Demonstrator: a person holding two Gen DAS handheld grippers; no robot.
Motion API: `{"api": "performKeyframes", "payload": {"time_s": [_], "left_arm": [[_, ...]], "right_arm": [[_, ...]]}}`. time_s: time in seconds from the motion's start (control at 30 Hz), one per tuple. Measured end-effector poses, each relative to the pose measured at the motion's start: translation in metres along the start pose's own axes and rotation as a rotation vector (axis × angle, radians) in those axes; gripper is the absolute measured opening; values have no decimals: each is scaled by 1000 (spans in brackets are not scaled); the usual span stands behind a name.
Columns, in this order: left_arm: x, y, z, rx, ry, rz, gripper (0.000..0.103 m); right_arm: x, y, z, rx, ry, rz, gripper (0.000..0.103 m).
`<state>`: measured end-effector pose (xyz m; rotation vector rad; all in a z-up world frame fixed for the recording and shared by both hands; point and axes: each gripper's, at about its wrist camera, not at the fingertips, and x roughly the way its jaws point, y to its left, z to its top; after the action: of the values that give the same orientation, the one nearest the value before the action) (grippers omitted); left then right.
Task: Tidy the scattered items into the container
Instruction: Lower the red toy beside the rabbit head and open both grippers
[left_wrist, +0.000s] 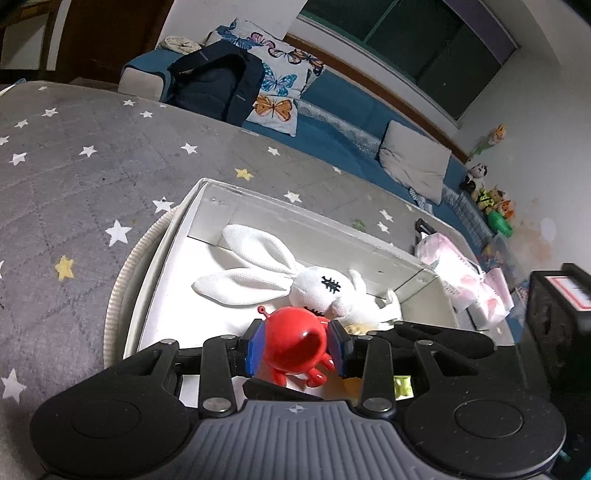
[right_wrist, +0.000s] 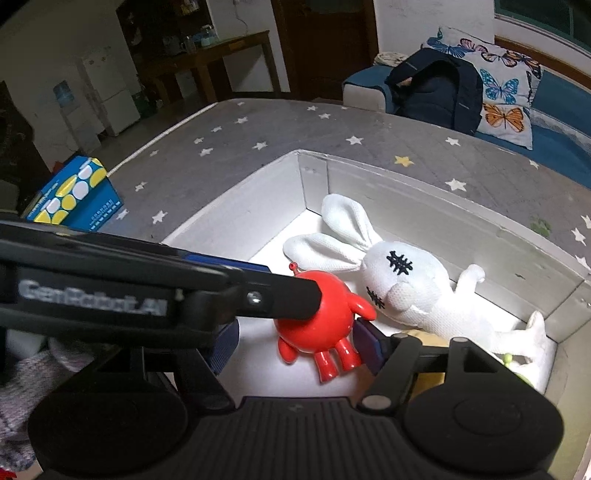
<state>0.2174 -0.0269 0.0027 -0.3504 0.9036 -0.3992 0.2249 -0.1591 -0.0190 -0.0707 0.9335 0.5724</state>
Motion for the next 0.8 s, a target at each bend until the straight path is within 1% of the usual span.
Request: {"api": "performKeyframes", "payload": {"time_s": [0.2,0.3,0.37,0.63,0.8], "left_arm": [[5,1,-1,8,12,1,39],[7,0,-2,24,15,35,39],[9,0,-2,30,19,43,39],[5,4,-1,7,16,34,39],[-8,7,-1,-18,-9,14,39]], "right_arm": [[-3,-3,-4,12,-13,9,71],[-6,-6,-6,23,-27,25,72],[-8,-6,-6,21,-33,20,72],[-17,-7,-11,23,-48,12,72],[-34,-4,-15,27,-86,13,72]]}}
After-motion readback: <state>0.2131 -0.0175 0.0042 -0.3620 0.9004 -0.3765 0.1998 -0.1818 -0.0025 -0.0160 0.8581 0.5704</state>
